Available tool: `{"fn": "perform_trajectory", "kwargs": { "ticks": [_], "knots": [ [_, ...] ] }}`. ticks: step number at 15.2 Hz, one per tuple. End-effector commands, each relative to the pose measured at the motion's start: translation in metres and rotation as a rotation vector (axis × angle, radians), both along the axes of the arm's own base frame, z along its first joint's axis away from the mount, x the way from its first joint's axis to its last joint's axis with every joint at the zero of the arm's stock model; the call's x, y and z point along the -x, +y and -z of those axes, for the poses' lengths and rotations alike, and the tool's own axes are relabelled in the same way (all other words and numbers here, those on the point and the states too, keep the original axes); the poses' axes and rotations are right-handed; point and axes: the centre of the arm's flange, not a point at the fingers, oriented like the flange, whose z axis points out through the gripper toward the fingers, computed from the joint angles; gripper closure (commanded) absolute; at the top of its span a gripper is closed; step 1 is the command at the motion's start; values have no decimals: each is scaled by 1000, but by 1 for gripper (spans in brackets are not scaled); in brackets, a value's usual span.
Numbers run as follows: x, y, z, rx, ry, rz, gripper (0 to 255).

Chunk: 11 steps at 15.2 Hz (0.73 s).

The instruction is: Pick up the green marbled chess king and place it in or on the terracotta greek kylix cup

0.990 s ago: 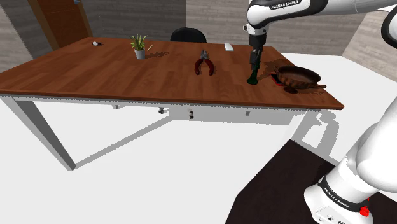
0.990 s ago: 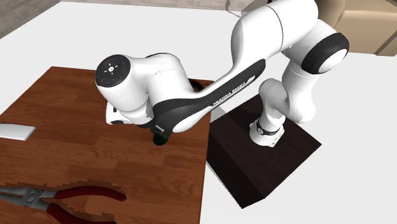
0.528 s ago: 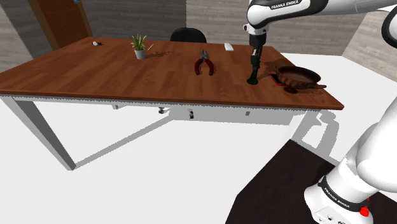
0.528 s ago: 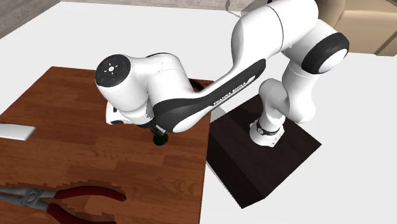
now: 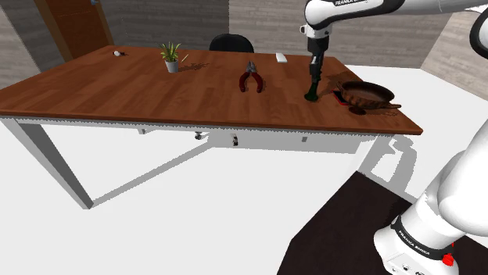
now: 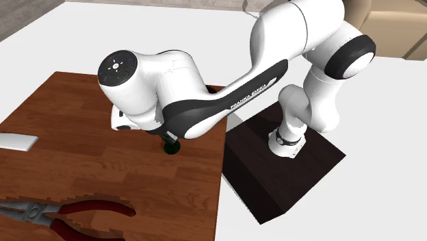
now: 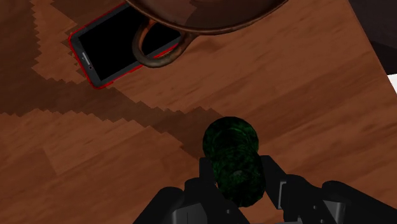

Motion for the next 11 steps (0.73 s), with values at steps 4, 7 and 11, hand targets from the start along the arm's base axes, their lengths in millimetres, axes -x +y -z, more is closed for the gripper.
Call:
{"fn": "perform_trajectory", "kwargs": {
  "ticks": [4,7,11],
  "knots": [
    [-1,0,-26,0,0,0,255],
    [-1,0,-42,0,0,0,255],
    [-1,0,-63,0,0,0,255]
  ]
}}
